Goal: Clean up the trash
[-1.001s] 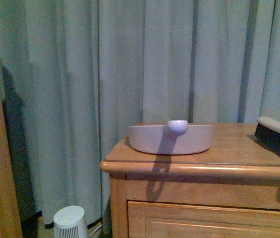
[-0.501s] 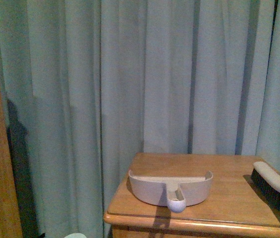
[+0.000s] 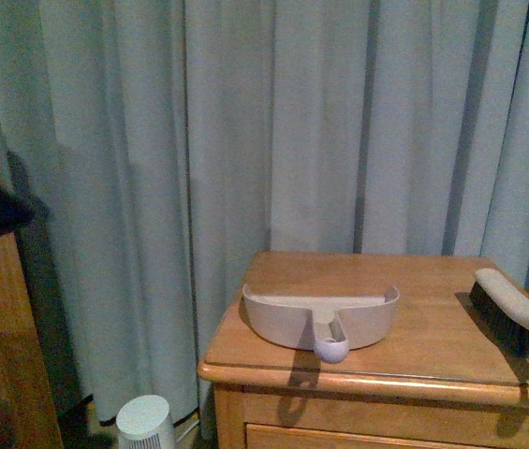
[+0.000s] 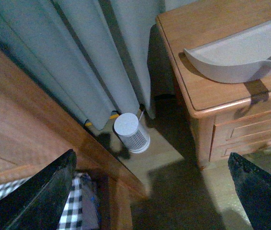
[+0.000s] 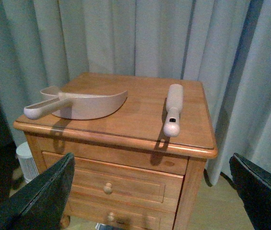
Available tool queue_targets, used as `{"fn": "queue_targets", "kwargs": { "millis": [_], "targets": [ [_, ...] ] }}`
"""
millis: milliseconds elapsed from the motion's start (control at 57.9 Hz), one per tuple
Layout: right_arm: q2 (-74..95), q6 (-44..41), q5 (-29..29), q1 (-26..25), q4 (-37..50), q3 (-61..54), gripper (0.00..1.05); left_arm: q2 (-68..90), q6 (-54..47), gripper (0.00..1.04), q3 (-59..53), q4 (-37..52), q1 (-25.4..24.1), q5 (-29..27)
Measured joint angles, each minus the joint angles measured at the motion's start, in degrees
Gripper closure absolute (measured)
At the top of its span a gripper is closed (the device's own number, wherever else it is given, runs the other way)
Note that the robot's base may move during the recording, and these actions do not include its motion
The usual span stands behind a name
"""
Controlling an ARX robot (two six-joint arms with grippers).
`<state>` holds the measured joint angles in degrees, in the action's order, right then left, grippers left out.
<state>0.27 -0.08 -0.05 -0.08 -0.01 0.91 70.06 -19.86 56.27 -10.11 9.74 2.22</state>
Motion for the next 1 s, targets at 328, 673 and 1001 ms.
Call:
{"fn": "queue_targets", "kwargs": {
  "millis": [328,673,1001],
  "targets": [
    [0.0,0.0,0.0,0.0,0.0,0.0,0.07,20.1,4.0,0.08,18.4,-7.9,17.4,-12.6],
    [0.0,0.0,0.0,0.0,0.0,0.0,0.07,35.3,10.6,0.08,30.0,-8.6,26.3,-19.1],
    [0.0,0.0,0.0,0.0,0.0,0.0,0.07,45.2,13.9,0.08,35.7,-8.8,25.6,-22.9]
  ]
}}
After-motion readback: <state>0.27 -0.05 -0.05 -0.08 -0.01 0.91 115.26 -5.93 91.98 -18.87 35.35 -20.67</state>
